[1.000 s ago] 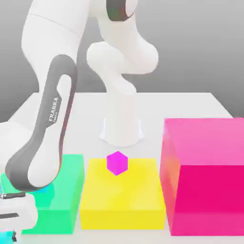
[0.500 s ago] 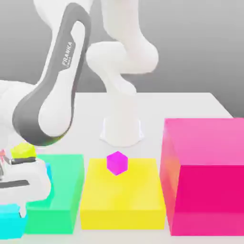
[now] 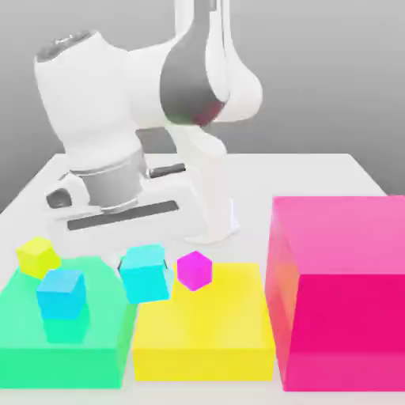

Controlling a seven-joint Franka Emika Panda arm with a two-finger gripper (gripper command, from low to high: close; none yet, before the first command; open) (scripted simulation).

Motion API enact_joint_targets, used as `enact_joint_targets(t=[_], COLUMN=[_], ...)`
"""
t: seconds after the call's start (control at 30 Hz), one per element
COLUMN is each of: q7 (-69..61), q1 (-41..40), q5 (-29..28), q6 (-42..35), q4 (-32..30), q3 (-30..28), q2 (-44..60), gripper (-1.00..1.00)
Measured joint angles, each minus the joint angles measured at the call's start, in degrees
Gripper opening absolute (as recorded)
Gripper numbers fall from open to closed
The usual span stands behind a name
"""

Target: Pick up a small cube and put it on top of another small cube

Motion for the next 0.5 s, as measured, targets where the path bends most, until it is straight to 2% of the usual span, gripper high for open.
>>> enact_joint_targets(t=[0.37,0.5], q7=[20.52,22.56], q1=[-5.30,-6.95], q5=[-9.91,-11.83], q6=[-2.32,3.59], q4=[-17.87,-21.98], q3=[14.04,16.31], q2=[-22.63,-19.46], gripper=[-1.00,-1.00])
